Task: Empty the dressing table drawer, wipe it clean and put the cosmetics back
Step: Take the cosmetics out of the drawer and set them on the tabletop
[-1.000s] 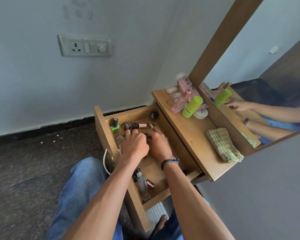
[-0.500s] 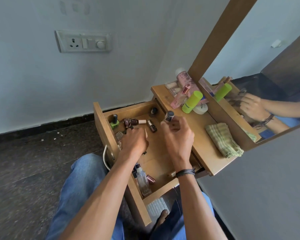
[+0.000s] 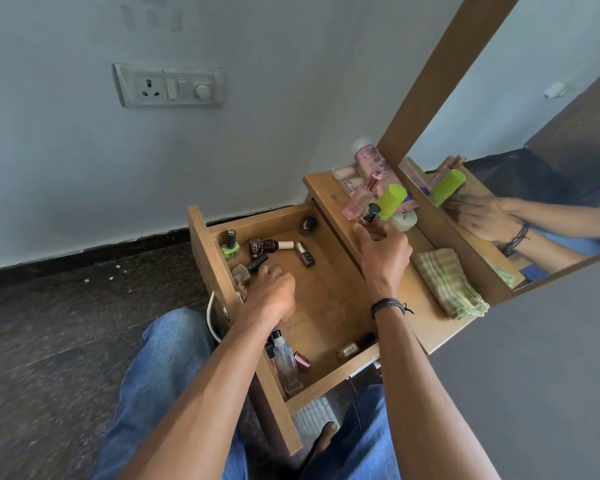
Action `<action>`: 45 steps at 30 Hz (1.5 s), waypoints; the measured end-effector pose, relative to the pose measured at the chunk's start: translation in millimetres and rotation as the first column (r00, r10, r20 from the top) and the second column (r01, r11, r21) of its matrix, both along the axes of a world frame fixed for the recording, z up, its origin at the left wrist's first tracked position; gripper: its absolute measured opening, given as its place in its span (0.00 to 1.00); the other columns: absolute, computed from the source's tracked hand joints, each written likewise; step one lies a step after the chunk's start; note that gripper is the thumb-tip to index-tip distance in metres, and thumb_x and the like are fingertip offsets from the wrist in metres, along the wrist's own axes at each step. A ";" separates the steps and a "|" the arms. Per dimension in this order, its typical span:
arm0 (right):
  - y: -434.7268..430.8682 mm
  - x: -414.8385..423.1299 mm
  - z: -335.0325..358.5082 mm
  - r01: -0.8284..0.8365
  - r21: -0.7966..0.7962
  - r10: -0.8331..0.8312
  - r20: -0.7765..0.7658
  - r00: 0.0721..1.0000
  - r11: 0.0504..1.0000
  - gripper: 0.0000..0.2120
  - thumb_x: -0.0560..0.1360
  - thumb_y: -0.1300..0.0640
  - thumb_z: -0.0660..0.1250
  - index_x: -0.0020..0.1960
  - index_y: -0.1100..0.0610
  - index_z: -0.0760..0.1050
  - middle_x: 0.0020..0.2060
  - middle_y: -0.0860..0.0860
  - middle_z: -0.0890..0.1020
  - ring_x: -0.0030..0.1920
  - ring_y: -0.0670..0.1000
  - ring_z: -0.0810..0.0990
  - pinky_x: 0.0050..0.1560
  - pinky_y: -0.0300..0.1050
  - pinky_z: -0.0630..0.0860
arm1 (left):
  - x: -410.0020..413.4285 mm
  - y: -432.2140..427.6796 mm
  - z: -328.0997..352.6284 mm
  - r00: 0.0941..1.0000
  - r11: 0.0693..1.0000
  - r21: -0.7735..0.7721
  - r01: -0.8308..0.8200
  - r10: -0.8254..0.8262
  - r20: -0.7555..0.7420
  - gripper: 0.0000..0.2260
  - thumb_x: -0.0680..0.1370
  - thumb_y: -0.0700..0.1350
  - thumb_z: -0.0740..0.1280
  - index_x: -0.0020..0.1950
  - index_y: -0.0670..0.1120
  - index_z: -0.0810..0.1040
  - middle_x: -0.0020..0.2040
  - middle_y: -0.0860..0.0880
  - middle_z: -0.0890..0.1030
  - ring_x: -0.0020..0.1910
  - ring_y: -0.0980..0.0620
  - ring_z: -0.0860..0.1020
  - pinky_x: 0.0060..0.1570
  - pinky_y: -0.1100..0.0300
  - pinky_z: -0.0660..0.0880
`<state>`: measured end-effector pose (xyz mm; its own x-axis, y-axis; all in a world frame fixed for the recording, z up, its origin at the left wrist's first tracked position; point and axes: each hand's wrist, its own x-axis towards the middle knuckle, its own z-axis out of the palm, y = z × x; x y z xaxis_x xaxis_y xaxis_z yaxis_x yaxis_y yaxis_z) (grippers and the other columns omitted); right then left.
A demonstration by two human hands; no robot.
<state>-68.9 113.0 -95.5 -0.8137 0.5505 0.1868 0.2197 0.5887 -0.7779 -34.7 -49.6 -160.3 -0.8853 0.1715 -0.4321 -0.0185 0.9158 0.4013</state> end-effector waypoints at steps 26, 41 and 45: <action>-17.0 96.2 -40.6 -0.403 -0.075 0.409 0.101 0.907 0.912 0.16 0.75 0.54 0.76 0.62 0.47 0.81 0.55 0.41 0.75 0.50 0.41 0.79 0.46 0.29 0.76 | -7.7 -12.2 26.1 0.905 0.546 0.723 -0.424 0.233 0.355 0.24 0.73 0.26 0.66 0.58 0.51 0.86 0.61 0.48 0.80 0.62 0.48 0.76 0.68 0.50 0.72; -8.7 76.0 -22.6 -0.245 -0.164 0.228 -0.117 0.967 0.956 0.08 0.73 0.54 0.78 0.51 0.53 0.83 0.41 0.46 0.87 0.38 0.49 0.85 0.40 0.47 0.83 | -3.6 -10.6 35.2 0.885 0.238 0.854 -0.463 0.074 0.459 0.21 0.78 0.27 0.64 0.66 0.47 0.79 0.58 0.46 0.85 0.54 0.50 0.85 0.56 0.57 0.81; 4.5 55.6 -4.4 -0.092 -0.098 0.069 -0.220 0.973 0.991 0.07 0.73 0.54 0.77 0.48 0.49 0.81 0.43 0.48 0.86 0.38 0.46 0.85 0.42 0.45 0.83 | -11.8 -6.1 22.1 0.941 0.561 0.756 -0.337 0.168 0.294 0.22 0.78 0.32 0.67 0.69 0.49 0.77 0.61 0.52 0.82 0.55 0.57 0.81 0.58 0.59 0.78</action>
